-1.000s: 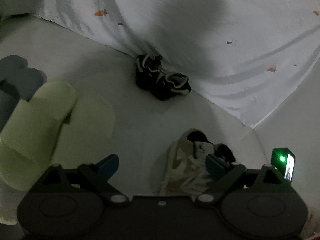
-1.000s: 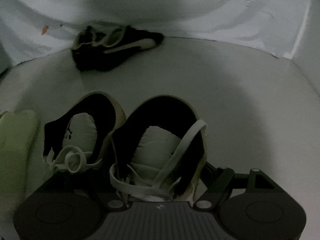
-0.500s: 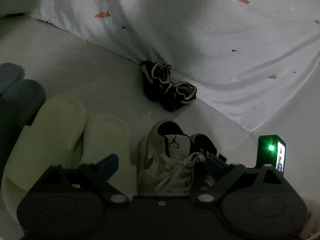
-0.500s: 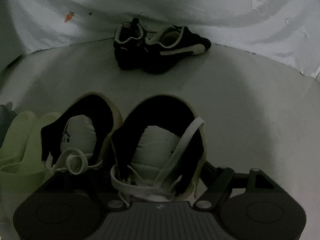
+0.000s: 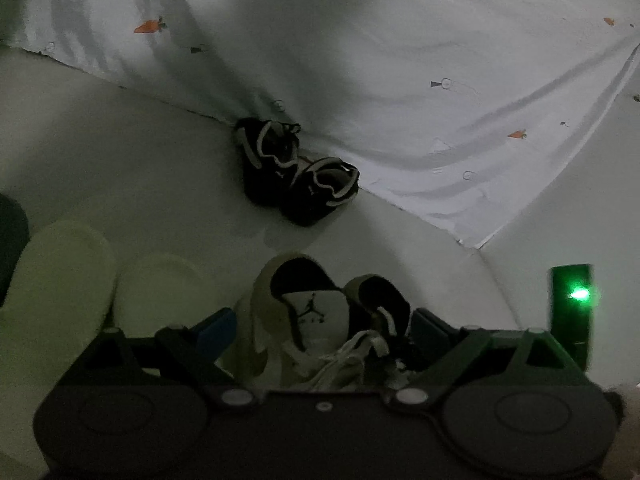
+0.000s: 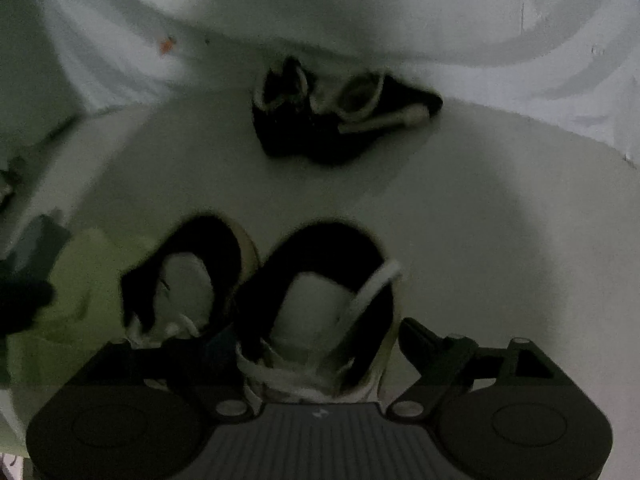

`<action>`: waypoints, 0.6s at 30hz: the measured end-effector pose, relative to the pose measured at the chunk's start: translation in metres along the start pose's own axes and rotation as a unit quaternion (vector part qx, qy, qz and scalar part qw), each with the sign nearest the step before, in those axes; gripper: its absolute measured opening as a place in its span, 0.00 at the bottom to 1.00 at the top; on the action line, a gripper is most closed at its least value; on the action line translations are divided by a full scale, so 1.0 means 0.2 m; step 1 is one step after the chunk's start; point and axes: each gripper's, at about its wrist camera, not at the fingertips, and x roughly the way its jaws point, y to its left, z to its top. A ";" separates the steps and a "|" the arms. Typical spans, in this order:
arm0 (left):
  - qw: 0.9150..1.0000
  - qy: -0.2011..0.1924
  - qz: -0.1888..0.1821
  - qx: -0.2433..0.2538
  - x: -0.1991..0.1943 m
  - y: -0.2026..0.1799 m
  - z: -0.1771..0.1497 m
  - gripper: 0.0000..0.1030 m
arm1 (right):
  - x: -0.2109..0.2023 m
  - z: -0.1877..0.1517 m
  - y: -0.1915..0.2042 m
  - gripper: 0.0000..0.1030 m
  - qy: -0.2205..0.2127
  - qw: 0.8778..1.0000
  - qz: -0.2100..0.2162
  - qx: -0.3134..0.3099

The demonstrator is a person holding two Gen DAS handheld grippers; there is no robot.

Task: Organize scattered shoes
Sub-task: 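Open the right tool and withdraw it from the sneakers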

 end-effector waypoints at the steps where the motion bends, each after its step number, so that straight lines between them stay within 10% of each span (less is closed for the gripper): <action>1: 1.000 -0.001 -0.001 0.000 0.01 -0.01 0.00 0.92 | -0.04 0.02 -0.02 0.86 -0.015 1.000 0.003 0.003; 10: 1.000 -0.010 0.006 0.026 0.20 -0.23 0.09 0.92 | -0.23 -0.01 -0.31 0.88 -0.113 0.993 -0.004 0.010; 18: 0.995 -0.014 0.007 0.101 0.55 -0.48 0.28 0.80 | -0.09 0.04 -0.65 0.99 -0.119 0.988 -0.032 0.093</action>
